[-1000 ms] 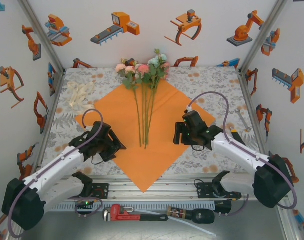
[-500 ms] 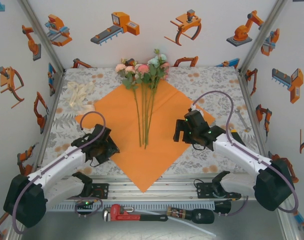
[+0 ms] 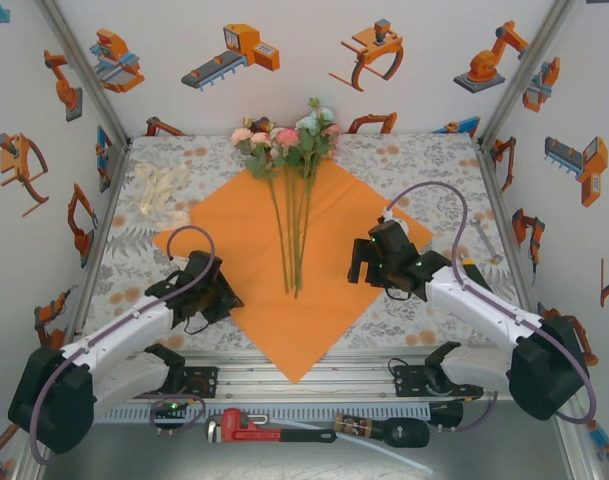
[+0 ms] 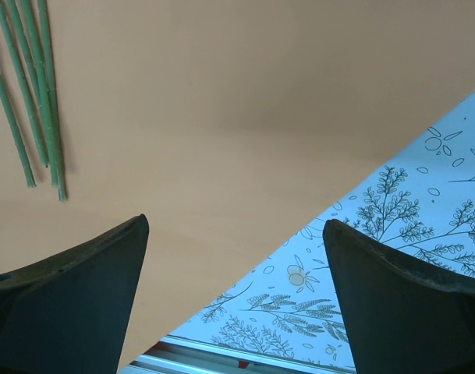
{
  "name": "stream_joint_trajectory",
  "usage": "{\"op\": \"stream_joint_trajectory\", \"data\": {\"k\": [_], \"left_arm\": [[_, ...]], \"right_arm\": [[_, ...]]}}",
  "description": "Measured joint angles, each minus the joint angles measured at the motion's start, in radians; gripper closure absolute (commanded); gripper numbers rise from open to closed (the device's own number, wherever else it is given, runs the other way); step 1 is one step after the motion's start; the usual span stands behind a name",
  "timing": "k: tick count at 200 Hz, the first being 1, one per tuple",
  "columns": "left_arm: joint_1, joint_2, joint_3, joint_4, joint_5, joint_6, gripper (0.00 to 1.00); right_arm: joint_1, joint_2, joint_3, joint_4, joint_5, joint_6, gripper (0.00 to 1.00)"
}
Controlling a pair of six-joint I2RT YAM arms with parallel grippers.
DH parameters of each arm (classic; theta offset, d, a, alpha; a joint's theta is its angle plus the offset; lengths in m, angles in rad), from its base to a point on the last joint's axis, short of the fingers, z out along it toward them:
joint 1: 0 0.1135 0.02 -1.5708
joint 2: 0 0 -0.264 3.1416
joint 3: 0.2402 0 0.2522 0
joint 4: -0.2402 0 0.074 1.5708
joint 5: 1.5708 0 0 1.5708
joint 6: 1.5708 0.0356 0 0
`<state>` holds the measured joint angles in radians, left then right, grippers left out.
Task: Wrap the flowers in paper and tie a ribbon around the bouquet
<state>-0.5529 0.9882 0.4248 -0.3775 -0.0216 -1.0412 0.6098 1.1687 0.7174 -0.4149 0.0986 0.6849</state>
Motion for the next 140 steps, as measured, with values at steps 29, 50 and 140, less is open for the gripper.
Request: {"op": "stream_joint_trajectory", "data": {"k": [29,50,140], "left_arm": [[0.0,-0.041,0.0,0.027,0.064,-0.015,0.55],[0.0,-0.035,0.0,0.07,0.101,-0.035,0.56],[0.0,0.105,0.027,0.189,0.224,-0.054,0.85]], "right_arm": [[-0.001,0.011,0.0,0.0,0.0,0.0,0.17],[-0.002,0.015,0.0,0.0,0.0,0.0,0.17],[-0.019,-0.021,0.017,-0.188,0.051,0.095,0.17]]}}
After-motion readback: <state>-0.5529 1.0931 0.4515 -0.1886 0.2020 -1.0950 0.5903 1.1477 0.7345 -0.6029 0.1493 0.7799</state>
